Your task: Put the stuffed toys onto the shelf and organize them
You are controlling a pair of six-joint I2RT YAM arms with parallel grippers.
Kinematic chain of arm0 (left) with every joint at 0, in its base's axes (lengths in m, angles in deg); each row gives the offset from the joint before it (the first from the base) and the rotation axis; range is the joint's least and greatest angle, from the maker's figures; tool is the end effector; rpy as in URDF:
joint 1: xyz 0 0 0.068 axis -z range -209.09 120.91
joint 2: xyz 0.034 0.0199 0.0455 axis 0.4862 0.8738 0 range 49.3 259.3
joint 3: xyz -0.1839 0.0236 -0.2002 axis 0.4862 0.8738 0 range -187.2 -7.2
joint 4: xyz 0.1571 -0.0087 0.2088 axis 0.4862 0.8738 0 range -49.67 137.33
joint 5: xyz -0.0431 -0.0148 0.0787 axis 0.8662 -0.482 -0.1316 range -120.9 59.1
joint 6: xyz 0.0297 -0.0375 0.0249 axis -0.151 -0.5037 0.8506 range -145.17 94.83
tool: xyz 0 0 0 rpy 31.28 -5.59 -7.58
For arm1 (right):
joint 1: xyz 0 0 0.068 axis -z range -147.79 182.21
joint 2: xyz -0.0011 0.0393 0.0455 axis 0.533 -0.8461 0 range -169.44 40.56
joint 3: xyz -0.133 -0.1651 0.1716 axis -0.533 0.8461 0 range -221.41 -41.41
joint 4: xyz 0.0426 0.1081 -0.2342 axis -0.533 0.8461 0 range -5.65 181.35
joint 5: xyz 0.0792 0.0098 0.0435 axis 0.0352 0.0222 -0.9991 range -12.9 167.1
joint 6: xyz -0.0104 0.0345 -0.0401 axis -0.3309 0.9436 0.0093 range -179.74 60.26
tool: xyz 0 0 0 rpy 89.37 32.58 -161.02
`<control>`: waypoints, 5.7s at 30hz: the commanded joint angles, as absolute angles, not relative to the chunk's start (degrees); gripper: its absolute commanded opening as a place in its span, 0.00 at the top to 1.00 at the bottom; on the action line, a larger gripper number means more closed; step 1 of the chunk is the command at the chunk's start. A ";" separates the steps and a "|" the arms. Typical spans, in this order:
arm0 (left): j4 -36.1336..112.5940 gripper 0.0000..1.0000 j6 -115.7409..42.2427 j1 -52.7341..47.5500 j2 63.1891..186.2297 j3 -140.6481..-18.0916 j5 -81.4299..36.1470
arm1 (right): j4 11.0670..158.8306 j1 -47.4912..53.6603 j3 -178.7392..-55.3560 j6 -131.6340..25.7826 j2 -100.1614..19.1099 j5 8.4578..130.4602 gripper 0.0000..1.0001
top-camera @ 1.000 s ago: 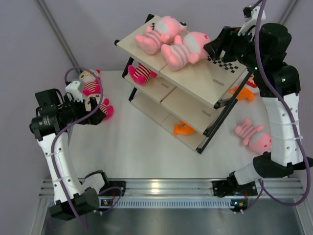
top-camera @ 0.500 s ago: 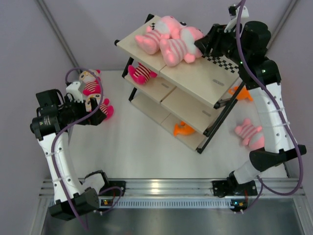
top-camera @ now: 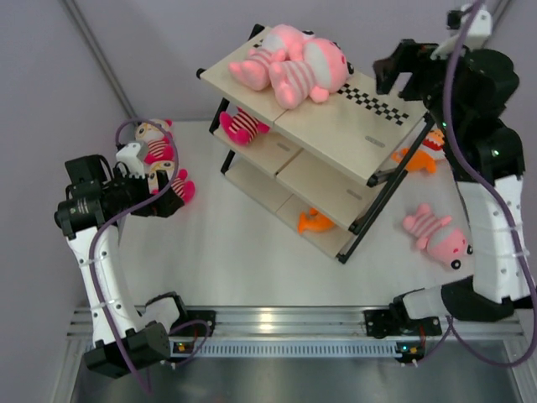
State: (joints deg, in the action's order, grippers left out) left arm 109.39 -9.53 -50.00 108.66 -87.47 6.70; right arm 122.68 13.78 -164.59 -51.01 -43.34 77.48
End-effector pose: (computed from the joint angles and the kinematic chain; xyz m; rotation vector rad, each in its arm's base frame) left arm 0.1582 0.0372 0.4081 0.1868 2.2318 -0.4516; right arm 0.2403 0.0797 0.5793 -0.1270 1.5606 0.3688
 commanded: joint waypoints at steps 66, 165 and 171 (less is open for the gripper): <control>94.67 0.01 -3.27 -49.92 106.52 -69.18 -5.58 | 128.37 51.11 -164.18 -38.29 -30.01 52.00 1.00; 65.23 0.26 7.96 -30.76 140.53 -71.98 -36.60 | 113.27 17.80 -123.59 -59.21 -4.35 95.65 0.03; 56.61 0.26 12.00 -25.23 142.64 -67.34 -43.81 | 114.06 17.80 -123.77 -59.21 -5.76 95.20 0.03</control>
